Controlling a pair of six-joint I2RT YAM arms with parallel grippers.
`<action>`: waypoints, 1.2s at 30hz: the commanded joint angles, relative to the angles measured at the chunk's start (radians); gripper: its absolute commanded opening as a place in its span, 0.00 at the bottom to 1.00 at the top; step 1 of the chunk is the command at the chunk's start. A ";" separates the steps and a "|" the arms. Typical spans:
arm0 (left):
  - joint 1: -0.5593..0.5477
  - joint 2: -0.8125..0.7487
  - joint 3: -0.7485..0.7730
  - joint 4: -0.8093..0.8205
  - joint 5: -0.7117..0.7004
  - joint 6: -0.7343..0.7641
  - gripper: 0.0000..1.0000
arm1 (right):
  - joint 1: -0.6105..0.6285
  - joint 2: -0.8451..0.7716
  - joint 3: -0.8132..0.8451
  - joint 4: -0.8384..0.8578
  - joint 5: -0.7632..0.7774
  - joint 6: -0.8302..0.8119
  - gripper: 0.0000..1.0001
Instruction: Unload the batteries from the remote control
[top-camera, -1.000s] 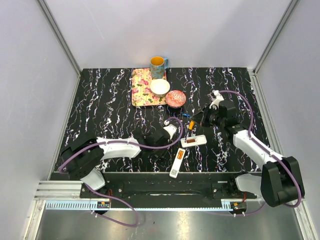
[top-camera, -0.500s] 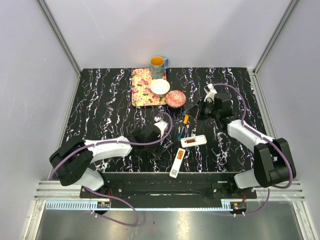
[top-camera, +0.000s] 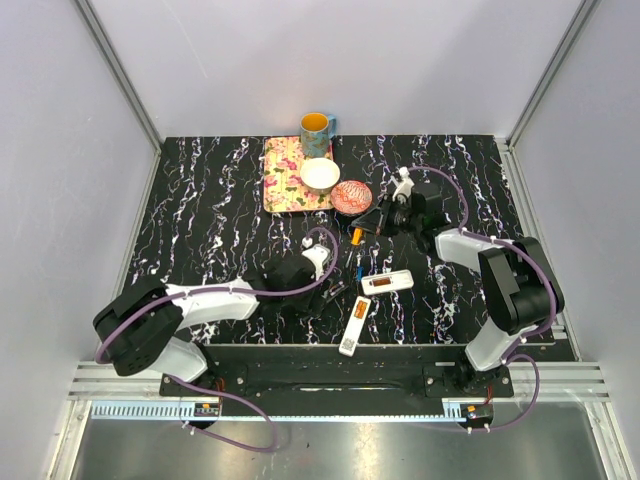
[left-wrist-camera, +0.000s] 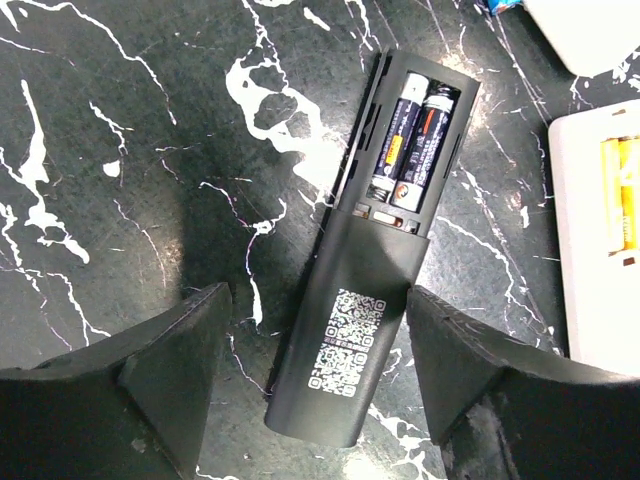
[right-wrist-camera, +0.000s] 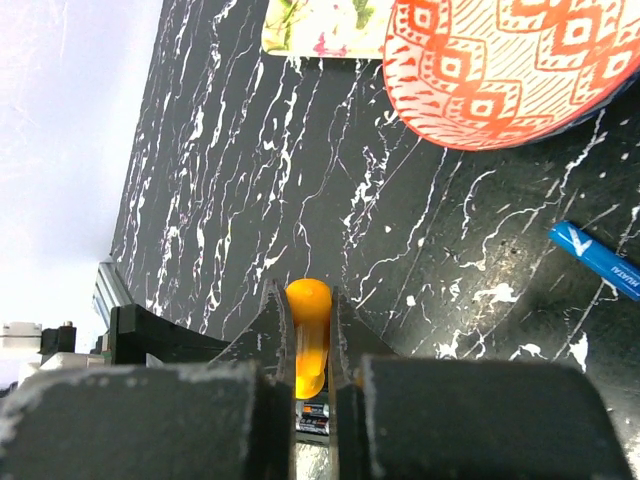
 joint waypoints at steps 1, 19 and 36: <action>-0.015 0.001 -0.024 0.024 -0.025 -0.019 0.73 | 0.016 -0.018 -0.023 0.131 -0.016 0.043 0.00; 0.030 0.201 0.185 0.051 -0.069 0.122 0.39 | 0.024 -0.033 -0.014 0.085 0.070 -0.009 0.00; 0.059 0.192 0.182 0.045 0.056 0.207 0.75 | 0.022 -0.055 -0.026 0.057 0.119 -0.070 0.00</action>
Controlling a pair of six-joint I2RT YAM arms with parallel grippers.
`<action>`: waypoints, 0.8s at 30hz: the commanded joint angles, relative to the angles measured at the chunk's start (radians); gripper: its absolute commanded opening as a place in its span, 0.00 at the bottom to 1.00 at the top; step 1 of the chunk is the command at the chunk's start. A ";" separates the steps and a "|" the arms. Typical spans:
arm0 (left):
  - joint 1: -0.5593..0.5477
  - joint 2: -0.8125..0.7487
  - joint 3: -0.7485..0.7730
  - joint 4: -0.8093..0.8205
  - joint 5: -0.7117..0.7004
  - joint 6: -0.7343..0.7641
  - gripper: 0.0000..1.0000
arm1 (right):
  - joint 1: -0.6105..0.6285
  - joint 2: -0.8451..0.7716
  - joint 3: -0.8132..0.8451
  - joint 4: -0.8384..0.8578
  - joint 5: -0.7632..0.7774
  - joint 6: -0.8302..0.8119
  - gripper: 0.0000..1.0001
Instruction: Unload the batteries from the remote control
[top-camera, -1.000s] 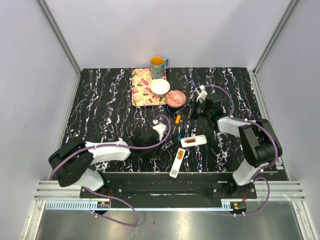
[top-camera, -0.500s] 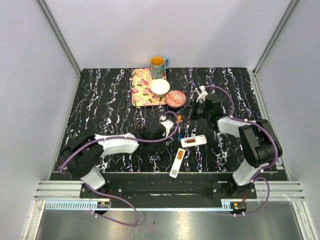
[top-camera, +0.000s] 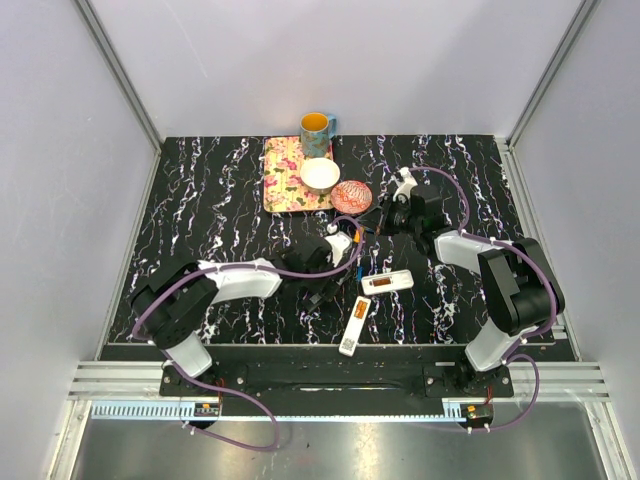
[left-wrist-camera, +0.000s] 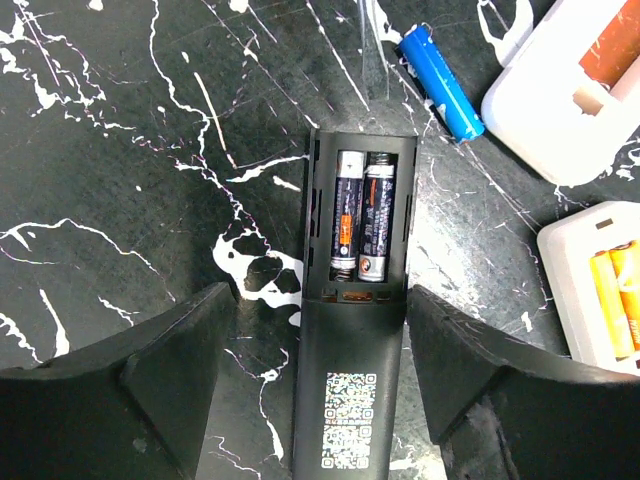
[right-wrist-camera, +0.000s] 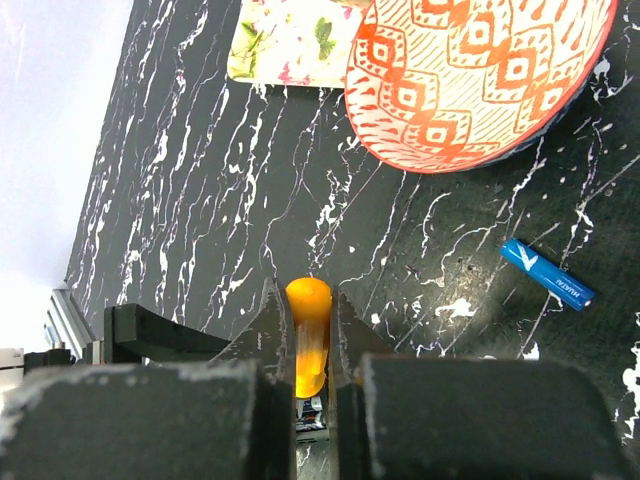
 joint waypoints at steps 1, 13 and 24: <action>0.004 -0.047 -0.039 0.023 -0.019 -0.017 0.75 | 0.008 -0.051 -0.004 0.009 0.025 -0.033 0.00; -0.082 -0.073 -0.112 -0.021 -0.068 -0.144 0.56 | 0.041 -0.034 -0.004 0.005 0.032 -0.045 0.00; -0.120 -0.109 -0.186 -0.021 -0.064 -0.192 0.37 | 0.062 -0.050 -0.013 -0.035 0.071 -0.071 0.00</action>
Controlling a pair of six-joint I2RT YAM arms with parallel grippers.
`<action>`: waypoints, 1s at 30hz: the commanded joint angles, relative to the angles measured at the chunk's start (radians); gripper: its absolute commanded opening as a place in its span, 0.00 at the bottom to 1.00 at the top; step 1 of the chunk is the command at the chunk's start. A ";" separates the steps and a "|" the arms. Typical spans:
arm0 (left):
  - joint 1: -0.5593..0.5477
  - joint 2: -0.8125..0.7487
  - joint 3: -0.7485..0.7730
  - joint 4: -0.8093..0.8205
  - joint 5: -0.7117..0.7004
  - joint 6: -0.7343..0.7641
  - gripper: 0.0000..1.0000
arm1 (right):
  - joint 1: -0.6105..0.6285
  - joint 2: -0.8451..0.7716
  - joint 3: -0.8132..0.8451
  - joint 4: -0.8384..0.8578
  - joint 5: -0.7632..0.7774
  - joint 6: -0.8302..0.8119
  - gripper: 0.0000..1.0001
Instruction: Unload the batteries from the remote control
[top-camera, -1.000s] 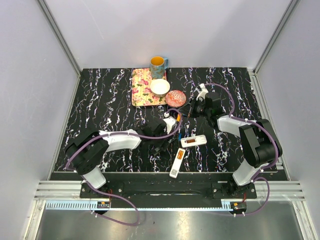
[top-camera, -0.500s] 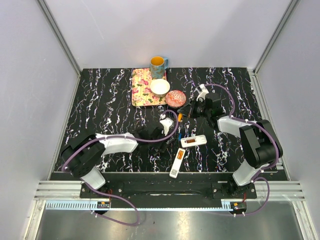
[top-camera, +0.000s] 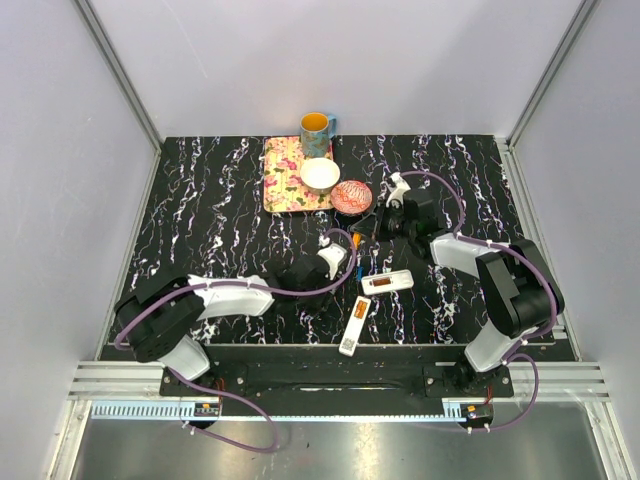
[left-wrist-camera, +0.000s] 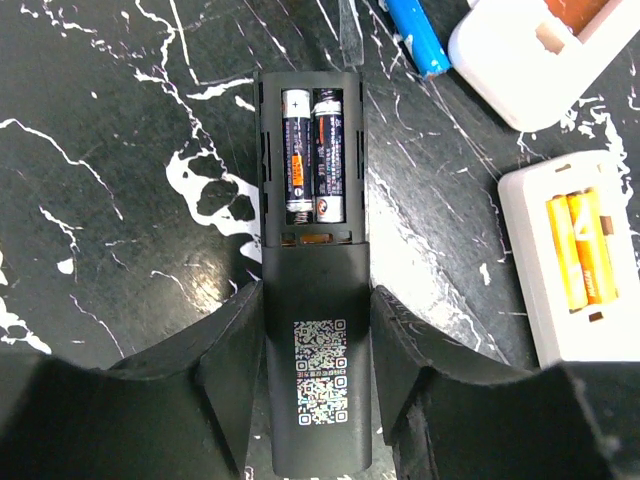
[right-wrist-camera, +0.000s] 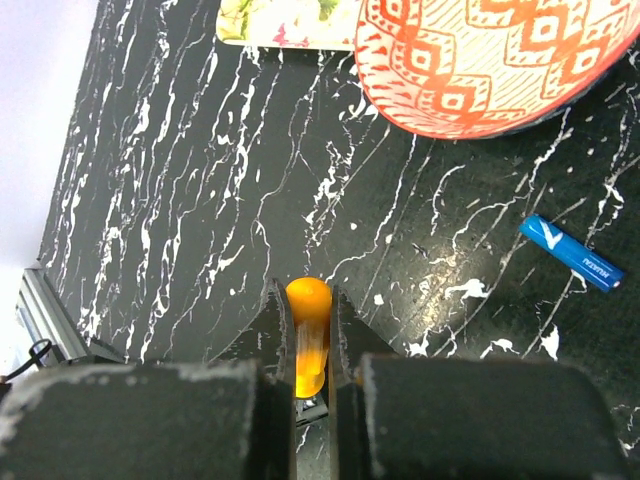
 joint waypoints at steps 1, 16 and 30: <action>-0.022 -0.016 -0.052 -0.091 0.033 -0.043 0.37 | 0.018 -0.044 0.001 -0.001 0.035 -0.037 0.00; -0.022 0.013 -0.048 -0.056 0.031 -0.035 0.31 | 0.095 -0.021 0.009 0.019 0.132 -0.071 0.00; -0.022 0.026 -0.051 -0.054 0.034 -0.038 0.30 | 0.110 -0.004 0.013 -0.024 0.219 -0.103 0.00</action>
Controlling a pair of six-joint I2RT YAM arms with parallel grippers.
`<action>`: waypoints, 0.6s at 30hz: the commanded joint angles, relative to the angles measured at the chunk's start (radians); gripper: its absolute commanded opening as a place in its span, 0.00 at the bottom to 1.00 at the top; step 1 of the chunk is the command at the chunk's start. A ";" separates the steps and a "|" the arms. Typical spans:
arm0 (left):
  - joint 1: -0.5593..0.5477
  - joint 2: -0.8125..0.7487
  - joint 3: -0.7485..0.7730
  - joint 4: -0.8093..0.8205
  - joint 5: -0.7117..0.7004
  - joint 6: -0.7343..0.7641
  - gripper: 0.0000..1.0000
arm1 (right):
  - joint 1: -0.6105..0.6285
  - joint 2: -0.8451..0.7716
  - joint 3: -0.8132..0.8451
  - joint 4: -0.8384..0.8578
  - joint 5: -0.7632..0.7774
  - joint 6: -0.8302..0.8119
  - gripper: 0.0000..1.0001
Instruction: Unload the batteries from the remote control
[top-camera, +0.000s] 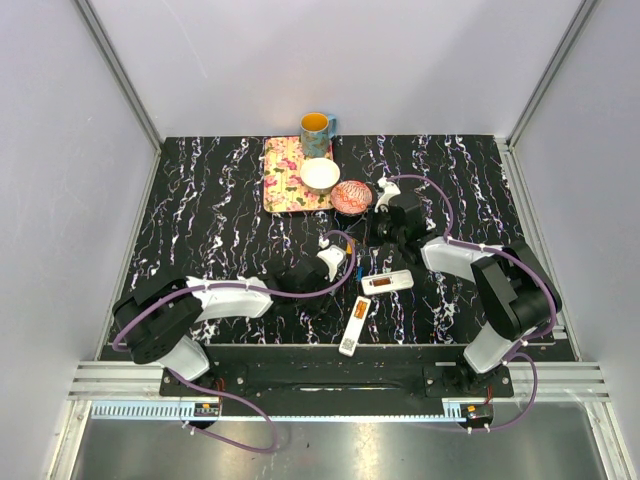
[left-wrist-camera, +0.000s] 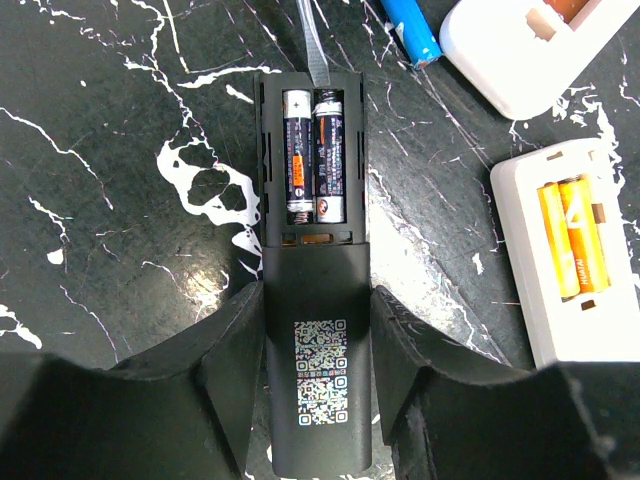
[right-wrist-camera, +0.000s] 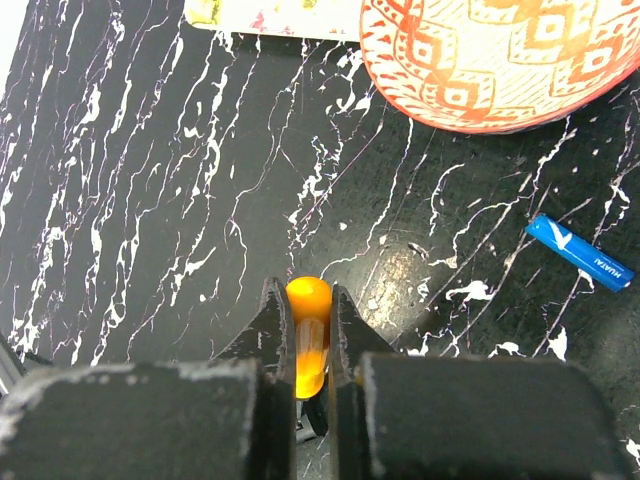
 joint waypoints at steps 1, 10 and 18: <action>-0.009 0.046 -0.030 -0.061 0.032 -0.022 0.30 | 0.016 0.002 0.018 -0.002 0.052 -0.037 0.00; -0.009 0.061 -0.024 -0.059 0.033 -0.027 0.30 | 0.028 -0.001 -0.003 -0.002 0.034 -0.054 0.00; -0.009 0.067 -0.020 -0.059 0.039 -0.029 0.29 | 0.031 -0.004 -0.026 0.004 0.044 -0.093 0.00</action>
